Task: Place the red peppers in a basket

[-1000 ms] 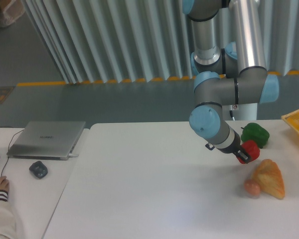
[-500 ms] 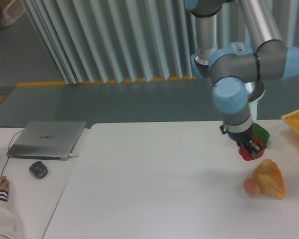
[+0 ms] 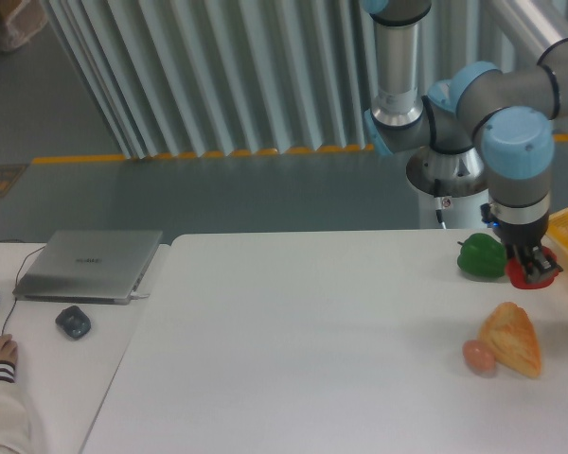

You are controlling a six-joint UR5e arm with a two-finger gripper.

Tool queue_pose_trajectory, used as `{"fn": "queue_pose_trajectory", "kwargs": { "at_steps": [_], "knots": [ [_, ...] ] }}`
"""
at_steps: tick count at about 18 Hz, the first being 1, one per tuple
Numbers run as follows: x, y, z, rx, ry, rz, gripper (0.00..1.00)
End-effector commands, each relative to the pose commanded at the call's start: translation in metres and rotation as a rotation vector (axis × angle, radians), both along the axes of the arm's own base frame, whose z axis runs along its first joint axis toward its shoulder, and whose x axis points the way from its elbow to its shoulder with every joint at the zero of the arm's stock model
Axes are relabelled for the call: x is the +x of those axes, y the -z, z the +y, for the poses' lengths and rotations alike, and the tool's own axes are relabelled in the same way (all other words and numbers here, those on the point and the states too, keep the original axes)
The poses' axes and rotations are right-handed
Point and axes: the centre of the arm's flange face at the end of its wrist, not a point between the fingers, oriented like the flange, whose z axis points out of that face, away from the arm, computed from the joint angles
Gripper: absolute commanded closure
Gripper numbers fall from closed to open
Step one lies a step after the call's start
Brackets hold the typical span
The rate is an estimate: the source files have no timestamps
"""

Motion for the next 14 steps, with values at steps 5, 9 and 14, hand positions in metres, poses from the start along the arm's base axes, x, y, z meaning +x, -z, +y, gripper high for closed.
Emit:
{"fn": "queue_pose_trajectory", "kwargs": {
  "at_steps": [5, 9, 14],
  "knots": [
    [-0.042, 0.002, -0.062, 0.008, 0.093, -0.049, 0.56],
    [-0.073, 0.004, -0.095, 0.026, 0.147, -0.052, 0.56],
    [-0.097, 0.010, -0.126, 0.037, 0.194, -0.061, 0.56]
  ]
}}
